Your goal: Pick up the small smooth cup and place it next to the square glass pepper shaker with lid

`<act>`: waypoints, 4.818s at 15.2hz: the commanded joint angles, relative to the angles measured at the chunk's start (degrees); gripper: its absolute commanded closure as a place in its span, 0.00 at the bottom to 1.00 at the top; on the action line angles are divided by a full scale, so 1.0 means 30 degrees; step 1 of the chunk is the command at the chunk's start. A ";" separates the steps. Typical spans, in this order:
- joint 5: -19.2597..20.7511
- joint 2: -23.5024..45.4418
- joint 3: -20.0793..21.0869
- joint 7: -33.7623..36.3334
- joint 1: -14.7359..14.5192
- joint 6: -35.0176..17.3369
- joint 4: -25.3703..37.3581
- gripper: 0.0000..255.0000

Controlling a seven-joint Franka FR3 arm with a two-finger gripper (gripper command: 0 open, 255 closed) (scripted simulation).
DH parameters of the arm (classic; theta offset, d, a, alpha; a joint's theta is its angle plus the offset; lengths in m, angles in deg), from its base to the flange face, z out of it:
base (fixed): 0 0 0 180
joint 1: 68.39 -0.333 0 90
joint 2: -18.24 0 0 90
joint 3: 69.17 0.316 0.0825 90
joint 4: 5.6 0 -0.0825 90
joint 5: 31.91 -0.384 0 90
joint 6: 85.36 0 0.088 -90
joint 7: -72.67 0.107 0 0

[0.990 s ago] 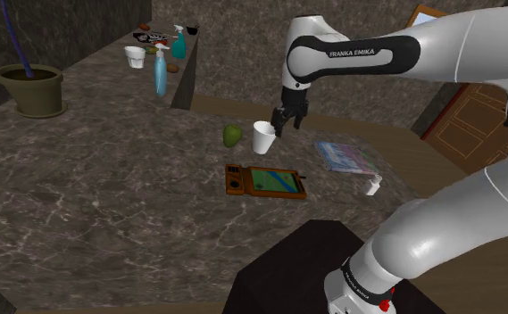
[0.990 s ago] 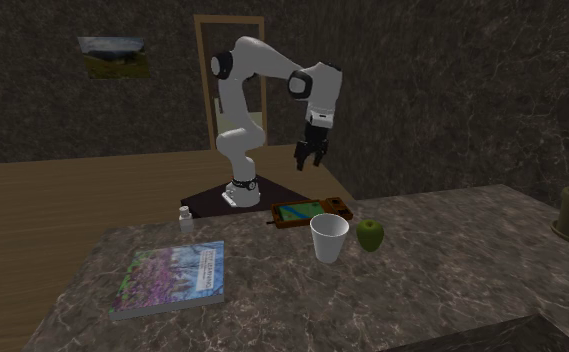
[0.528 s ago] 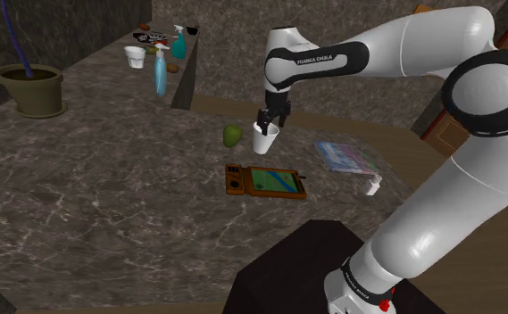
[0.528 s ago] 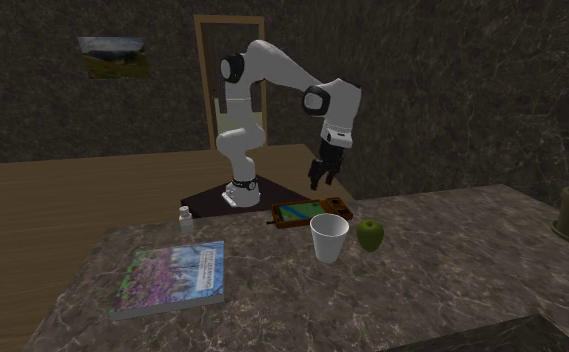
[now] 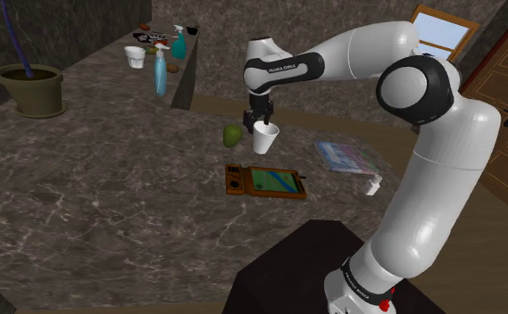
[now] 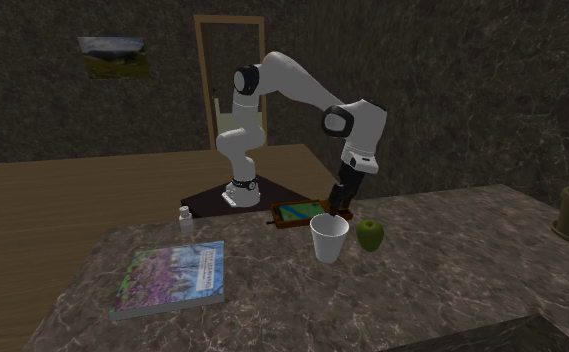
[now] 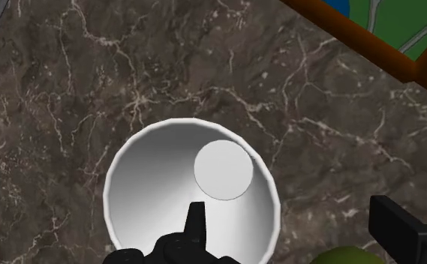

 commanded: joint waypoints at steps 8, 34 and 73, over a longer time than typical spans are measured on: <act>0.0288 0.1333 -0.0188 -0.0004 0.0224 -0.1742 -0.0375 0.00; 0.0084 0.0489 -0.0134 -0.0455 0.0200 0.0201 0.0767 1.00; 0.0093 -0.6263 -0.1672 -0.4905 0.2099 0.4158 -0.1120 1.00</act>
